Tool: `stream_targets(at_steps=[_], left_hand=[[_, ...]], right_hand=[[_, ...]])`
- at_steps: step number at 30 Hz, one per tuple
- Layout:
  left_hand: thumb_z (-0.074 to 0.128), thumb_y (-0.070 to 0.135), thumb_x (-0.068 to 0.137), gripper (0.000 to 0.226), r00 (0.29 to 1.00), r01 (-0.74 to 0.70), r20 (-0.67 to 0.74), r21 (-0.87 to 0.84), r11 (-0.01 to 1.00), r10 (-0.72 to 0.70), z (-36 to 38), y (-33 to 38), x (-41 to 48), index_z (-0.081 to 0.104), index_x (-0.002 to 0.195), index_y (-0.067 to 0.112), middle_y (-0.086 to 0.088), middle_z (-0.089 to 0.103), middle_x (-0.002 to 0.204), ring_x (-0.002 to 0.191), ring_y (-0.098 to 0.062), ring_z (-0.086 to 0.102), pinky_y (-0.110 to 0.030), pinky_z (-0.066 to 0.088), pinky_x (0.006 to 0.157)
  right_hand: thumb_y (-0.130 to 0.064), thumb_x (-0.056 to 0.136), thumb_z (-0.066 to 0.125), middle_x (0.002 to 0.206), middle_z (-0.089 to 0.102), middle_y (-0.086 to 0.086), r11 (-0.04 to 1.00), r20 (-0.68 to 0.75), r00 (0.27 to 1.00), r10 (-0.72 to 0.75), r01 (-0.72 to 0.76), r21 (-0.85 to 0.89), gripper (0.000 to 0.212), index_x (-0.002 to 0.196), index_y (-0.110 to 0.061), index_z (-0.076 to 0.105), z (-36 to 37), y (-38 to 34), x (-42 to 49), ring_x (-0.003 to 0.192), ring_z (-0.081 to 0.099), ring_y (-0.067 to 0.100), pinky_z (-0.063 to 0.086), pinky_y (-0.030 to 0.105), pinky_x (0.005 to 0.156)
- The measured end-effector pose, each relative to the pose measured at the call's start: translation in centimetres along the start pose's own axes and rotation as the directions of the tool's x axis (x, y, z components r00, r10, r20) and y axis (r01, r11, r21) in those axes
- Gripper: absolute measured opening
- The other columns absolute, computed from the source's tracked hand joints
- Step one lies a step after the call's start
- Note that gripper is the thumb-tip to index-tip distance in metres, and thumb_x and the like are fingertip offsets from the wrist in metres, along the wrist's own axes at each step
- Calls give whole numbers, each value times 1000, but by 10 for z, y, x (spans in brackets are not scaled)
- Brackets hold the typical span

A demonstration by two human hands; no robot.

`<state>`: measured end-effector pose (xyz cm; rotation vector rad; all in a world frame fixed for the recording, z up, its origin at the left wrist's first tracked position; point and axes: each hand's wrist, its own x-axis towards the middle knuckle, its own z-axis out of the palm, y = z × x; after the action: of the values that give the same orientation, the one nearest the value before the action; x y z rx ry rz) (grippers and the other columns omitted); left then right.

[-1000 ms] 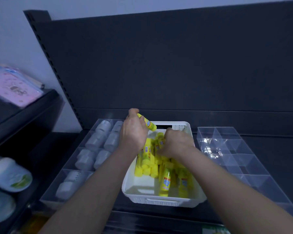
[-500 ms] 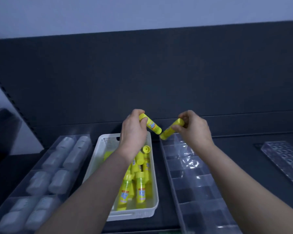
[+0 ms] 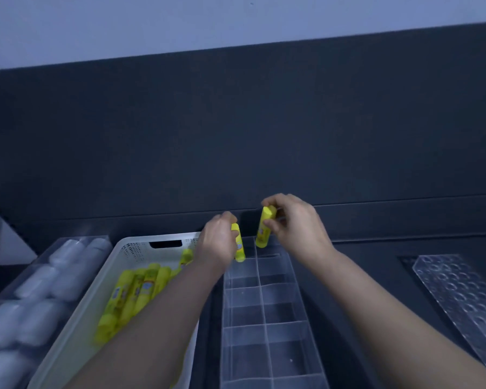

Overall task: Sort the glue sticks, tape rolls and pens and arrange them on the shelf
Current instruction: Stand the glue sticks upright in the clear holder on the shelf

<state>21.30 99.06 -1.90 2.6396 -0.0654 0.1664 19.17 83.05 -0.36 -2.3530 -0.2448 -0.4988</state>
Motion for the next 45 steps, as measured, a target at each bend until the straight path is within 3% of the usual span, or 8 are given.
stream_targets(at_steps=[8,14,24,27,30,33,38,45], left_hand=[[51,10,96,32,998,-57,-16,83,995,58,-4,-7,10,55,128,14,-8,57,122,110,-25,56,-32,43,86],[53,7,93,36,989,-144,28,55,988,143,-6,-22,7,58,128,15,-5,60,120,108,-19,58,-21,39,81],[55,10,92,40,992,-125,-4,91,988,126,-10,-29,3,48,132,10,-13,63,115,109,-30,57,-37,45,86],[53,4,90,33,998,-59,-19,152,987,63,-20,-26,-6,49,123,8,-13,64,105,101,-33,60,-39,48,80],[54,2,86,11,997,-43,69,273,961,25,-29,-17,-21,53,92,12,-11,65,95,86,-32,59,-34,43,68],[49,-3,84,22,976,-71,220,317,946,-1,-25,-6,-40,49,70,13,-8,59,80,80,-30,57,-30,39,66],[45,-4,88,24,953,-77,302,325,943,-26,-6,1,-57,58,108,-2,-17,62,112,104,-34,60,-34,45,78],[42,-4,89,20,952,-78,305,265,961,-7,8,18,-55,58,98,2,-16,63,102,94,-34,61,-34,42,67]], right_hand=[[-13,82,69,101,61,-3,999,27,1000,-4,3,42,30,110,-23,63,20,-6,18,89,64,18,52,38,84],[-15,84,61,104,60,0,989,158,986,48,-24,-145,32,115,-25,60,45,-10,18,97,59,24,49,37,82],[-19,81,63,116,63,-3,965,221,968,122,-64,-256,49,127,-33,52,56,-7,12,107,60,23,50,34,81],[-24,83,63,119,62,-5,957,157,976,148,-101,-273,47,128,-32,51,42,-8,3,110,58,22,48,33,82],[-28,89,57,120,60,-3,919,143,973,182,-116,-376,36,126,-31,54,29,-3,-16,110,57,23,46,32,81],[-27,91,51,118,59,1,877,229,944,236,-106,-468,30,120,-26,57,26,2,-38,107,57,26,45,32,76],[-30,98,41,141,45,-1,882,333,907,257,-79,-465,28,117,-14,55,25,10,-60,124,47,23,44,32,87],[-38,102,33,156,25,5,873,360,879,313,-117,-474,44,139,-15,40,9,26,-61,139,32,23,38,37,103]])
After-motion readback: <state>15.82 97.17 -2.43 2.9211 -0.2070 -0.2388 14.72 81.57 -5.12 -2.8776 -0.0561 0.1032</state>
